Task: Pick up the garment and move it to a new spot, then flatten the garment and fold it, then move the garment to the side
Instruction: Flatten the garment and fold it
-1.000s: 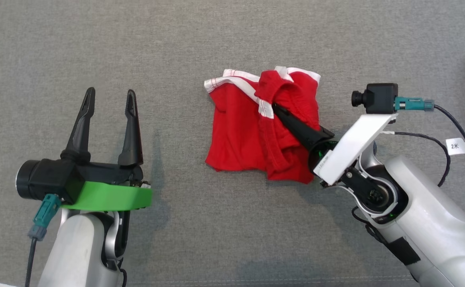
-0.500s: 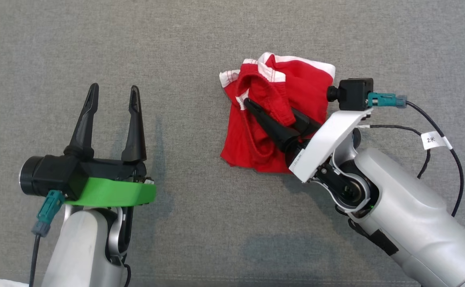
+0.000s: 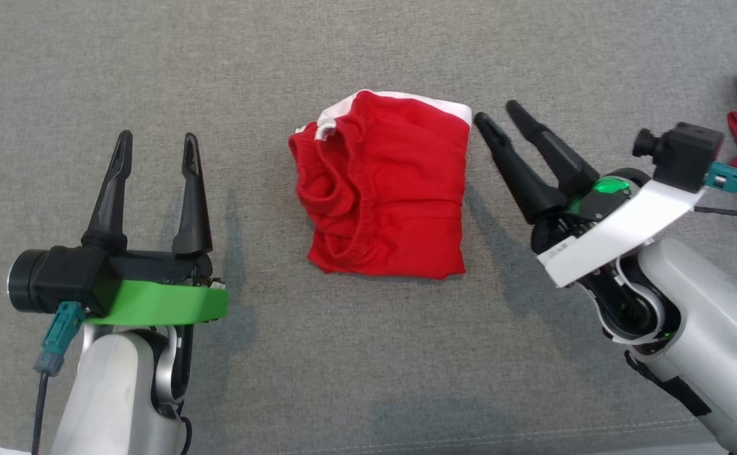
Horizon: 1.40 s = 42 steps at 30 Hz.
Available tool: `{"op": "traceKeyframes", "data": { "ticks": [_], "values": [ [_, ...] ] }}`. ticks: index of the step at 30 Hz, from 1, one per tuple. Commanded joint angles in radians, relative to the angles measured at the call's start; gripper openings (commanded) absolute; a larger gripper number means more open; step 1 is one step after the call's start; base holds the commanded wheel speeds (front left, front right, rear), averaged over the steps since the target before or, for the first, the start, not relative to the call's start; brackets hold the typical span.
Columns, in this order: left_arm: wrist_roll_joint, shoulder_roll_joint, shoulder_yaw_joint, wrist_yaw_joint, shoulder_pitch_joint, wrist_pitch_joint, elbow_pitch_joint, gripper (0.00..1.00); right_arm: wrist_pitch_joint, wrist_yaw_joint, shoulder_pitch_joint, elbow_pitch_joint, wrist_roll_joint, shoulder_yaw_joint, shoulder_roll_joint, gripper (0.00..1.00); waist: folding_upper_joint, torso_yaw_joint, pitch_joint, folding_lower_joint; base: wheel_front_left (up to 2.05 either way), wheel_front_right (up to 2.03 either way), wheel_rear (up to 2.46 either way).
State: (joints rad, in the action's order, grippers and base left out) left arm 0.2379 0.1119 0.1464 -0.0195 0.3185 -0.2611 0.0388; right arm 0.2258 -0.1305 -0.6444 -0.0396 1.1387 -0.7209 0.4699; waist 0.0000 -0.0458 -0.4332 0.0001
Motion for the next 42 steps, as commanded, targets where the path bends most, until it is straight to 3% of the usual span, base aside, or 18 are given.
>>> {"op": "traceKeyframes", "data": {
  "ticks": [1,8,15,25,34,42],
  "values": [
    [-0.008,0.012,-0.008,0.007,-0.01,-0.003,0.0,1.0,0.022,0.0,0.032,-0.001,-0.022,0.041,0.015,1.0,0.0,0.032,0.022,-0.0001,0.0,0.0,0.0],
    [-0.009,0.042,-0.042,0.031,-0.04,0.003,-0.014,1.0,0.04,0.0,0.156,-0.043,-0.192,0.309,0.024,1.0,0.0,0.079,0.054,-0.0001,0.0,0.0,0.0],
    [-0.001,0.066,-0.078,0.068,-0.093,0.034,-0.054,1.0,0.04,0.0,0.301,-0.015,-0.489,0.556,-0.054,1.0,0.0,0.113,0.094,-0.0001,0.0,0.0,0.0],
    [0.022,0.091,-0.101,0.079,-0.185,0.063,-0.105,1.0,0.04,0.0,0.409,0.019,-0.699,0.599,-0.127,1.0,0.0,0.123,0.176,-0.0001,0.0,0.0,0.0],
    [0.07,0.131,-0.132,0.039,-0.246,0.059,-0.078,1.0,0.041,0.0,0.473,-0.005,-0.762,0.569,-0.141,1.0,0.0,0.114,0.247,-0.0001,0.0,0.0,0.0],
    [0.075,0.135,-0.116,0.044,-0.306,0.083,-0.082,1.0,0.041,0.0,0.507,-0.021,-0.767,0.564,-0.148,1.0,0.0,0.116,0.291,-0.0001,0.0,0.0,0.0]
  ]
}}
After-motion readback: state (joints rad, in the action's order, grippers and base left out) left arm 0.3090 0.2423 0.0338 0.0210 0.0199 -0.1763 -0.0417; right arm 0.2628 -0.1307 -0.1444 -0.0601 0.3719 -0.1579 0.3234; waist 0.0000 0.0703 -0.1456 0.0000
